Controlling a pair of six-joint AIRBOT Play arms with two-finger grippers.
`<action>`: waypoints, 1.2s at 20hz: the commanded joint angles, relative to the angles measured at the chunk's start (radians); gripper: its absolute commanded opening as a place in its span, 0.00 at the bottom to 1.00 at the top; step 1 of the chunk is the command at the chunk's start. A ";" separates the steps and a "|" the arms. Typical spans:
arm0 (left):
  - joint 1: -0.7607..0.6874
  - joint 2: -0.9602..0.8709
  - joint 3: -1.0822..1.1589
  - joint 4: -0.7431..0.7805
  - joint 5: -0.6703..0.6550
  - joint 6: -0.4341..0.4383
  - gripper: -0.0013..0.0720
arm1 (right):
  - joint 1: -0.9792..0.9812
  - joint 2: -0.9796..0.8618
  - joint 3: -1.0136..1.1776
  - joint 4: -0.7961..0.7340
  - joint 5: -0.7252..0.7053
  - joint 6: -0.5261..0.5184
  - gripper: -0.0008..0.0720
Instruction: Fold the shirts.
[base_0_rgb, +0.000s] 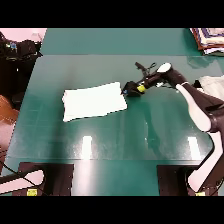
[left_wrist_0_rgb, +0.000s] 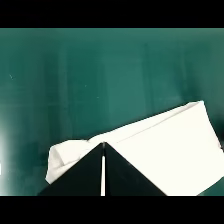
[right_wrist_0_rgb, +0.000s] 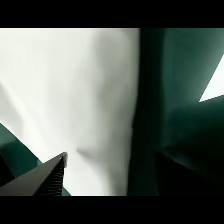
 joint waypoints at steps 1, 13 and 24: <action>0.001 -0.001 0.000 0.000 -0.008 0.000 0.06 | 0.083 -0.117 0.123 0.103 0.016 0.010 0.86; -0.106 0.000 0.000 -0.026 -0.059 0.000 0.06 | 0.013 -0.053 0.225 0.056 -0.034 -0.020 0.03; -0.477 -0.001 0.000 -0.026 0.089 0.025 0.06 | -0.683 0.324 0.225 -0.181 -0.038 0.057 0.03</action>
